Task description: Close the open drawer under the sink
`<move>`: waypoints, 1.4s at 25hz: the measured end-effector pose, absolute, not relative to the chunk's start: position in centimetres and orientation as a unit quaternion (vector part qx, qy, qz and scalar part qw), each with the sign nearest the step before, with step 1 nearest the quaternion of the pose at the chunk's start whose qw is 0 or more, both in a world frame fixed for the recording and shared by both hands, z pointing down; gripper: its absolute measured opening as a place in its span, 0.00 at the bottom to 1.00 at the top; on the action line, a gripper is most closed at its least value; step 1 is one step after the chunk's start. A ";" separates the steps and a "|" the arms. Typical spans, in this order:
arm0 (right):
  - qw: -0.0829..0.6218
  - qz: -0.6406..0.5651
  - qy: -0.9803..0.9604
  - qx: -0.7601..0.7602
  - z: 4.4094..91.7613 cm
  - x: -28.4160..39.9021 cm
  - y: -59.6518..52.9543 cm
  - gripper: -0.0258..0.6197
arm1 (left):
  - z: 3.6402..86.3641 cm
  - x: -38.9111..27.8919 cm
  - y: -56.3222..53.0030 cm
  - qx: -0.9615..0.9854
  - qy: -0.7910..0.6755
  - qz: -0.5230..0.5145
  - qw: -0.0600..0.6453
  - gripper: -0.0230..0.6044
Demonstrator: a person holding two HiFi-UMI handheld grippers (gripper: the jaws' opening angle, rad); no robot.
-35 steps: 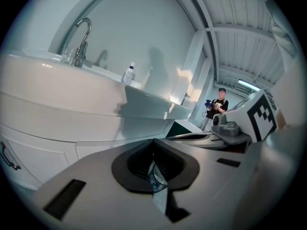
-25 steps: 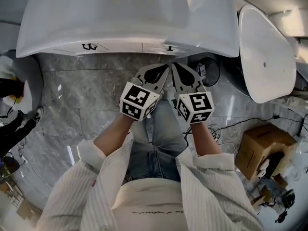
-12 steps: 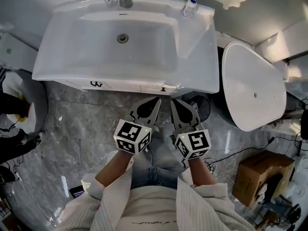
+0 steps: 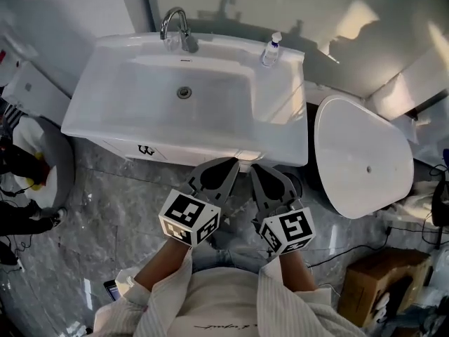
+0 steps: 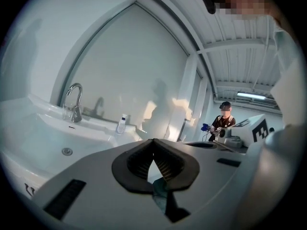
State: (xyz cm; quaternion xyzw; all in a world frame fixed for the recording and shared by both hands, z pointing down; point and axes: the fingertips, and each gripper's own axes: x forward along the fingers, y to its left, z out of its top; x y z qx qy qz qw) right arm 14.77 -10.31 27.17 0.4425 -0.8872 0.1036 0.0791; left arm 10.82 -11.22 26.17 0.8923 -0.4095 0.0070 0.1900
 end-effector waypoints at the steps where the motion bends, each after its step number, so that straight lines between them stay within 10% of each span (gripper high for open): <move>1: 0.077 0.099 -0.889 0.440 26.4 14.7 -10.3 0.06 | 25.3 10.9 -11.2 0.895 -0.407 0.004 0.184 0.06; 35: 0.053 0.074 -0.912 0.400 18.4 14.2 -9.0 0.05 | 18.2 11.5 -8.5 0.915 -0.383 -0.016 0.124 0.06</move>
